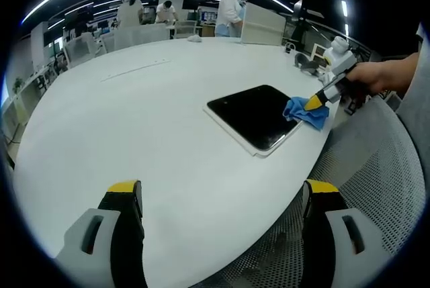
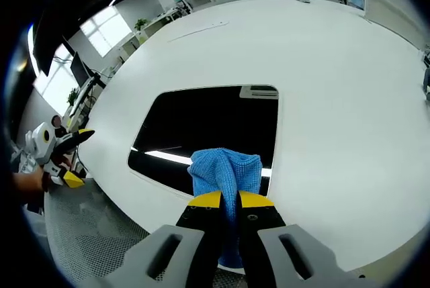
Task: Wipe the mirror surface with the cleaning cloth until all visible marks leave the cleaned area.
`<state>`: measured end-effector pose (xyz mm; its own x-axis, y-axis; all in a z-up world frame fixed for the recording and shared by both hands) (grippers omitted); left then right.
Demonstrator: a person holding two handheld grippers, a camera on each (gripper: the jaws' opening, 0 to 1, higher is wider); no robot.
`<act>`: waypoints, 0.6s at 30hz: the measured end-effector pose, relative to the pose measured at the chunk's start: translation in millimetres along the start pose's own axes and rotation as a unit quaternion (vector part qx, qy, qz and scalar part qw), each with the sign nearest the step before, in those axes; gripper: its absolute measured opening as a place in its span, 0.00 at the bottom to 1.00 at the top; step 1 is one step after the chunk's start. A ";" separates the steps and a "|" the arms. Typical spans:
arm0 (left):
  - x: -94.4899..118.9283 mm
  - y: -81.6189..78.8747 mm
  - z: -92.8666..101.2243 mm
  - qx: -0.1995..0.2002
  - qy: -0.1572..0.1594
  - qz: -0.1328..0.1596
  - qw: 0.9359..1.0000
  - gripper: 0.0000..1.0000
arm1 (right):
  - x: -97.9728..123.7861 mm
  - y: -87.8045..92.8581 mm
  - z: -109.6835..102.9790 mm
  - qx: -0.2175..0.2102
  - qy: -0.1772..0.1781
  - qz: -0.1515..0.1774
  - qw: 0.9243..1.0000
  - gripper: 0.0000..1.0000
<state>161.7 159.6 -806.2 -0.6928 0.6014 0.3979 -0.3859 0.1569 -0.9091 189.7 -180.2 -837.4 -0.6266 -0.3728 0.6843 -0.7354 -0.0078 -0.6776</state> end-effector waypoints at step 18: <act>0.0 0.3 2.3 0.003 -0.001 -0.004 1.000 0.99 | -7.6 -11.1 9.9 -0.027 0.013 0.011 0.999 0.02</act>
<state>160.2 157.8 -806.2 -0.6912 0.5978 0.4060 -0.3951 0.1577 -0.9050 205.2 -186.5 -837.7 -0.6493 -0.3482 0.6761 -0.7335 0.0517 -0.6778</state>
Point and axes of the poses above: the point that each gripper's makers call its tool centre point, and the gripper's own axes: x roughly backward along the fingers, z roughly to its right, y roughly out of its underside, the point moved 5 cm from there along x, roughly backward along the fingers, and after that the axes turned 14 degrees about z, right-handed, at the moved point
